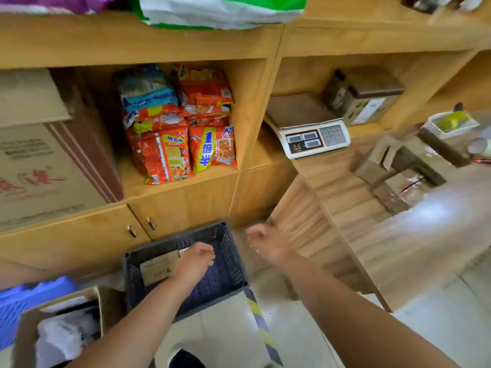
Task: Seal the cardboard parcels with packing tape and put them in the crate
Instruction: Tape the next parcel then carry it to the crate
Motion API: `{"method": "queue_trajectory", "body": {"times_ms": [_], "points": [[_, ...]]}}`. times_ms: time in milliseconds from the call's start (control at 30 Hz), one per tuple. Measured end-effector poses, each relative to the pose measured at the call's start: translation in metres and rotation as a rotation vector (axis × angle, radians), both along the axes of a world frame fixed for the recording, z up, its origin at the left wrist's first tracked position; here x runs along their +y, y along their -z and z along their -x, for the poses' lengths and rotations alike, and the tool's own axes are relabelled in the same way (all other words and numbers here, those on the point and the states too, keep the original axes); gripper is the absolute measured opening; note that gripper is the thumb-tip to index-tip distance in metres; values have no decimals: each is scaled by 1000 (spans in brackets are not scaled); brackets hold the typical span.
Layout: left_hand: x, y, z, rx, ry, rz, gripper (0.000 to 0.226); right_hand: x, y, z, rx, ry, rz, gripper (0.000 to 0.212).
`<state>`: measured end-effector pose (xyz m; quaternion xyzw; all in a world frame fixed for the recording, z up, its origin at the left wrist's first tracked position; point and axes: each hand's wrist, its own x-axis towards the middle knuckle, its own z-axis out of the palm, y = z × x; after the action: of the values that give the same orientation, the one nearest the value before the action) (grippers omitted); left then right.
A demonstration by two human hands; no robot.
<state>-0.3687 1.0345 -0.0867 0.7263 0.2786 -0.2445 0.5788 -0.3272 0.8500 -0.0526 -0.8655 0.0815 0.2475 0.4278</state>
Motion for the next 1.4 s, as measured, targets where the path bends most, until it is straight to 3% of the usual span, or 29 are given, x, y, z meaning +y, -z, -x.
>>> {"method": "queue_trajectory", "body": {"times_ms": [267,400,533,800,1100,1400], "points": [[-109,-35,22,-88,155,-21,17,-109,-30,60,-95,261,-146,20],[-190,-53,43,-112,203,-4,13,-185,-44,100,-105,289,-141,17],[-283,-73,70,-136,217,46,16,-266,-50,133,-147,304,-180,33],[-404,-80,97,-159,250,79,12,-396,-65,171,-198,378,-192,20],[-483,-80,86,-188,289,51,14,-489,-63,161,-144,462,-203,21],[-577,-69,16,-203,253,92,14,-586,-49,110,-110,485,-188,19]]}}
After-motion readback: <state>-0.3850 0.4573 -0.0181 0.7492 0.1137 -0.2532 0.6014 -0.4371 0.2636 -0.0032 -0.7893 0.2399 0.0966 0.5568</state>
